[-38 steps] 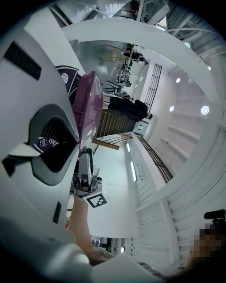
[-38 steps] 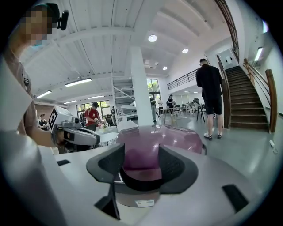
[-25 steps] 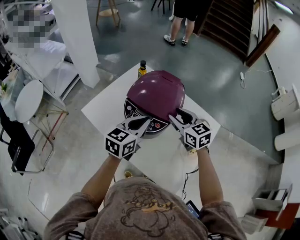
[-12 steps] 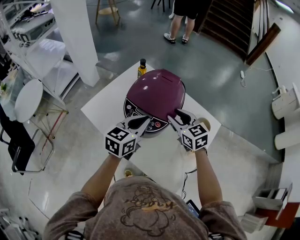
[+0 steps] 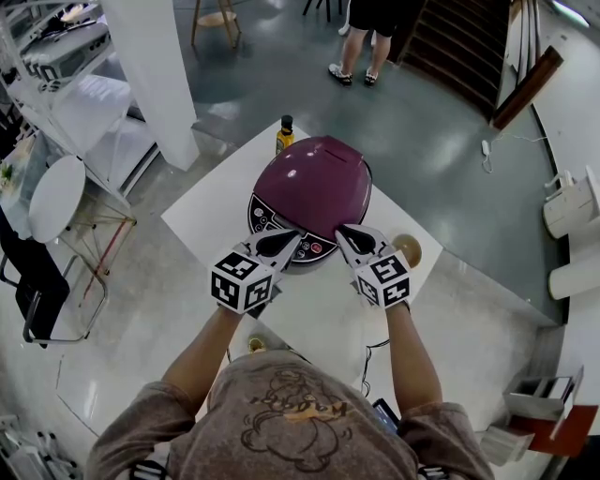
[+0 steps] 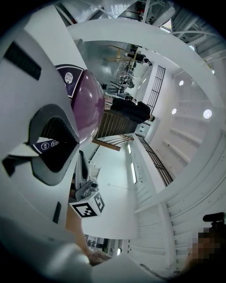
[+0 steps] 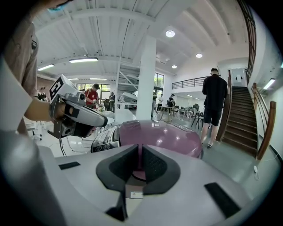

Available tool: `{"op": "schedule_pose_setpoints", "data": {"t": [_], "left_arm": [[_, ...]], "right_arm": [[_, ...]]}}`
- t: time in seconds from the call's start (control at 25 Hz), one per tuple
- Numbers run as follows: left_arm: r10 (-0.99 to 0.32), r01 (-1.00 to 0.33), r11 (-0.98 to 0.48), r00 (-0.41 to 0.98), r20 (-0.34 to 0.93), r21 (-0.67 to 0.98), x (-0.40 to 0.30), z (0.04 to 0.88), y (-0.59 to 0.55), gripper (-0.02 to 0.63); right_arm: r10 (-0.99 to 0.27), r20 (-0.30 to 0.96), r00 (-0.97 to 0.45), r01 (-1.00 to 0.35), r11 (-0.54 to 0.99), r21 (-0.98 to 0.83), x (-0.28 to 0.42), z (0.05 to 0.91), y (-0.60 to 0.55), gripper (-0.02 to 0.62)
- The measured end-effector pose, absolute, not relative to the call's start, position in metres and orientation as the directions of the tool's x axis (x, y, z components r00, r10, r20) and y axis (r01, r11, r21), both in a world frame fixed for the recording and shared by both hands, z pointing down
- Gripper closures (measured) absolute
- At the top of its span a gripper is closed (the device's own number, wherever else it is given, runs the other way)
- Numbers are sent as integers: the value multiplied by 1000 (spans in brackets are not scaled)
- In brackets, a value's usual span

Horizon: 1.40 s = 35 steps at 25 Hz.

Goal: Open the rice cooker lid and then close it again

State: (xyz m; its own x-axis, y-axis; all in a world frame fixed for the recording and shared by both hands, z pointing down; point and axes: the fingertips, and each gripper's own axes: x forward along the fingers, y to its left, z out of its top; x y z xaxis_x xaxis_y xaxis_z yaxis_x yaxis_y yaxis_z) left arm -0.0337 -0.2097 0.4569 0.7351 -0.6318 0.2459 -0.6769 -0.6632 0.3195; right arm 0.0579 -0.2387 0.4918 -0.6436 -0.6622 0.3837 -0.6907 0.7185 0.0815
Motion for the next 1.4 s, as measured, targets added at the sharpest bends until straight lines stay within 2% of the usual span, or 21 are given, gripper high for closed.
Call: {"op": "schedule_pose_setpoints", "data": {"t": [0.24, 0.6, 1.16, 1.4], "left_arm": [[-631, -678, -660, 734, 249, 323, -34, 459, -211, 586], [-631, -680, -655, 732, 257, 328, -37, 462, -212, 584], [-617, -669, -662, 742, 262, 338, -29, 466, -213, 584], [-610, -664, -664, 747, 264, 345, -26, 469, -215, 584]], "right_arm": [[-669, 375, -642, -700, 711, 68, 56, 492, -237, 592], [-647, 379, -662, -710, 703, -40, 56, 493, -237, 592], [-635, 445, -632, -709, 705, 1, 54, 499, -236, 592], [-636, 430, -641, -718, 695, -44, 56, 500, -237, 594]]}}
